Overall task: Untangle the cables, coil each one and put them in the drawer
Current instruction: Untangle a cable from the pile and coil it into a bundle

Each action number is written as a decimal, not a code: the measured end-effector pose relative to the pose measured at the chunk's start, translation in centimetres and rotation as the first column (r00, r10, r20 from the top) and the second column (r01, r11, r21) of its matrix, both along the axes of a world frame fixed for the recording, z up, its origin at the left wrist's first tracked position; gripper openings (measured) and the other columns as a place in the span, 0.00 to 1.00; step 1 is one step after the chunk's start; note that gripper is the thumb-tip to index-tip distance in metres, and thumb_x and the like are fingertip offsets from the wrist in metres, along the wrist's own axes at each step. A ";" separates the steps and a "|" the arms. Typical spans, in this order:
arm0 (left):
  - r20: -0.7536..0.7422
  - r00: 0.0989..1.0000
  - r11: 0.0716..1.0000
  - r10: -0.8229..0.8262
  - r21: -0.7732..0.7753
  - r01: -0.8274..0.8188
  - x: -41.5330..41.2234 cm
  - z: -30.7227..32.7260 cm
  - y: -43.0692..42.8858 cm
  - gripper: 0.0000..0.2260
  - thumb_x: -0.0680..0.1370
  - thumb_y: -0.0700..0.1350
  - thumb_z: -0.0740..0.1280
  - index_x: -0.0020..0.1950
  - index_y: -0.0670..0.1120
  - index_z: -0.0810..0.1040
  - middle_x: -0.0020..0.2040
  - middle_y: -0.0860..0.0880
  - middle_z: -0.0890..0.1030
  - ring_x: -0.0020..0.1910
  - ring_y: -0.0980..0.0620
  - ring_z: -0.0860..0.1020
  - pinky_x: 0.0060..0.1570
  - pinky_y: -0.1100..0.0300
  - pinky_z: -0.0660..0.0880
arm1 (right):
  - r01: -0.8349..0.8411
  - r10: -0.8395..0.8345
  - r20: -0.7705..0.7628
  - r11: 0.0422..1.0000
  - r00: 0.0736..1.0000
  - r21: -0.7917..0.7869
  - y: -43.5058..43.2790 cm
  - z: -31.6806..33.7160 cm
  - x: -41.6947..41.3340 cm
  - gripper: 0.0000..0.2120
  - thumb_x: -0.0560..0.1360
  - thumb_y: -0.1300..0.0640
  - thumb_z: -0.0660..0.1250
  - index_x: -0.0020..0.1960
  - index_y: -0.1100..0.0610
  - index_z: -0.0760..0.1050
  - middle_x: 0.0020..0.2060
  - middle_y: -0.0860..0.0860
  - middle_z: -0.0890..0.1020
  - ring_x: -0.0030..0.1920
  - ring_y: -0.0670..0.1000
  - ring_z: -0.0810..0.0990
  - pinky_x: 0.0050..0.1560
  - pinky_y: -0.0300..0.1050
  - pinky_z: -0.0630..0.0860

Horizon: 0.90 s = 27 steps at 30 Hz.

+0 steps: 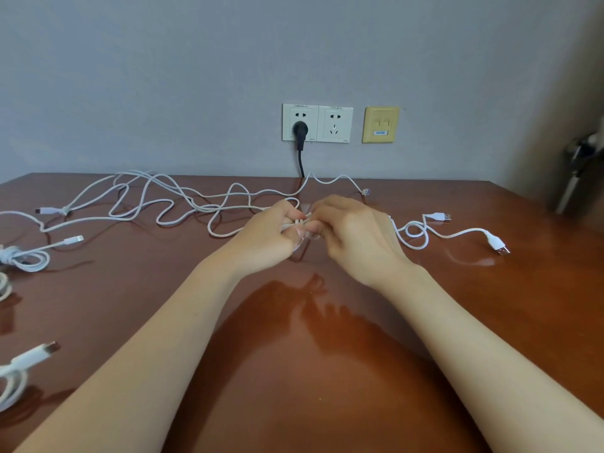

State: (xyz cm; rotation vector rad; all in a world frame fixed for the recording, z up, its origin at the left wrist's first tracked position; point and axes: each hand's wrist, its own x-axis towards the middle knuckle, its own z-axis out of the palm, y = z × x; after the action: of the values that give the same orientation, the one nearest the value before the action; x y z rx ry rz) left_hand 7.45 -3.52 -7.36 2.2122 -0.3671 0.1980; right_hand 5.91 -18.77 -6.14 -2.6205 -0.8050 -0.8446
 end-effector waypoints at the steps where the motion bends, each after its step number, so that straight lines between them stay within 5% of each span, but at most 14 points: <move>1: 0.000 1.000 1.000 -0.013 0.028 0.013 -0.2 0.1 -0.1 0.06 0.79 0.42 0.60 0.44 0.53 0.69 0.32 0.55 0.74 0.31 0.58 0.70 0.34 0.62 0.65 | 0.014 -0.013 -0.042 0.999 0.999 0.045 -0.2 0.3 0.0 0.09 0.78 0.54 0.61 0.51 0.54 0.79 0.50 0.48 0.80 0.53 0.54 0.75 0.43 0.46 0.69; 6: -0.009 0.994 0.990 -0.106 0.092 0.107 -0.4 0.1 -0.5 0.10 0.78 0.42 0.62 0.39 0.54 0.66 0.34 0.53 0.75 0.33 0.54 0.71 0.39 0.58 0.66 | 0.057 0.005 -0.210 0.956 0.978 0.288 -1.0 0.6 0.5 0.05 0.74 0.52 0.67 0.40 0.46 0.79 0.25 0.42 0.73 0.33 0.47 0.72 0.36 0.43 0.63; 13: -0.003 0.993 0.992 -0.117 0.046 0.117 -0.6 -0.2 -0.5 0.09 0.74 0.51 0.69 0.40 0.55 0.69 0.47 0.49 0.80 0.47 0.50 0.76 0.52 0.54 0.70 | 0.066 0.183 -0.372 0.822 0.910 0.565 -1.4 0.4 1.6 0.11 0.68 0.57 0.74 0.31 0.45 0.79 0.24 0.40 0.79 0.30 0.40 0.75 0.36 0.36 0.72; 16: -0.028 0.984 0.984 -0.174 -0.039 0.173 -0.7 -0.1 -0.8 0.07 0.72 0.50 0.68 0.39 0.54 0.69 0.36 0.54 0.77 0.36 0.54 0.73 0.41 0.56 0.69 | 0.051 0.259 -0.409 0.790 0.875 0.611 -1.7 0.6 1.6 0.08 0.68 0.59 0.75 0.33 0.49 0.80 0.22 0.40 0.79 0.27 0.37 0.74 0.32 0.27 0.69; 21: -0.108 0.963 0.959 -0.248 -0.169 0.228 -0.6 -0.4 -0.9 0.05 0.66 0.48 0.64 0.38 0.51 0.68 0.25 0.57 0.68 0.27 0.54 0.64 0.32 0.58 0.60 | 0.057 0.401 -0.485 0.722 0.778 0.689 -2.2 0.5 1.8 0.06 0.69 0.63 0.73 0.44 0.65 0.81 0.22 0.44 0.79 0.23 0.38 0.74 0.27 0.28 0.69; 24: -0.139 0.943 0.925 -0.303 -0.280 0.256 -0.9 -0.2 -1.3 0.05 0.66 0.43 0.62 0.39 0.46 0.67 0.24 0.56 0.69 0.24 0.56 0.62 0.28 0.63 0.59 | 0.098 0.462 -0.549 0.696 0.696 0.711 -2.5 0.5 1.8 0.01 0.71 0.64 0.70 0.40 0.61 0.79 0.25 0.46 0.81 0.26 0.40 0.77 0.30 0.31 0.73; 27: -0.137 0.922 0.856 -0.363 -0.440 0.272 -1.1 0.3 -1.8 0.06 0.66 0.40 0.62 0.39 0.44 0.66 0.23 0.54 0.69 0.21 0.58 0.60 0.25 0.66 0.58 | 0.148 0.452 -0.566 0.676 0.689 0.722 -3.0 0.1 2.2 0.11 0.74 0.68 0.65 0.37 0.55 0.78 0.26 0.47 0.80 0.24 0.42 0.75 0.27 0.34 0.70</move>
State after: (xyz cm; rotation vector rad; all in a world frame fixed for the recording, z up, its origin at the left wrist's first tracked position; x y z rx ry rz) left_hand 6.32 -5.31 -7.05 1.7009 -0.5149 -0.1380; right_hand 8.08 -21.74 -6.02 -1.8202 -0.3417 0.0183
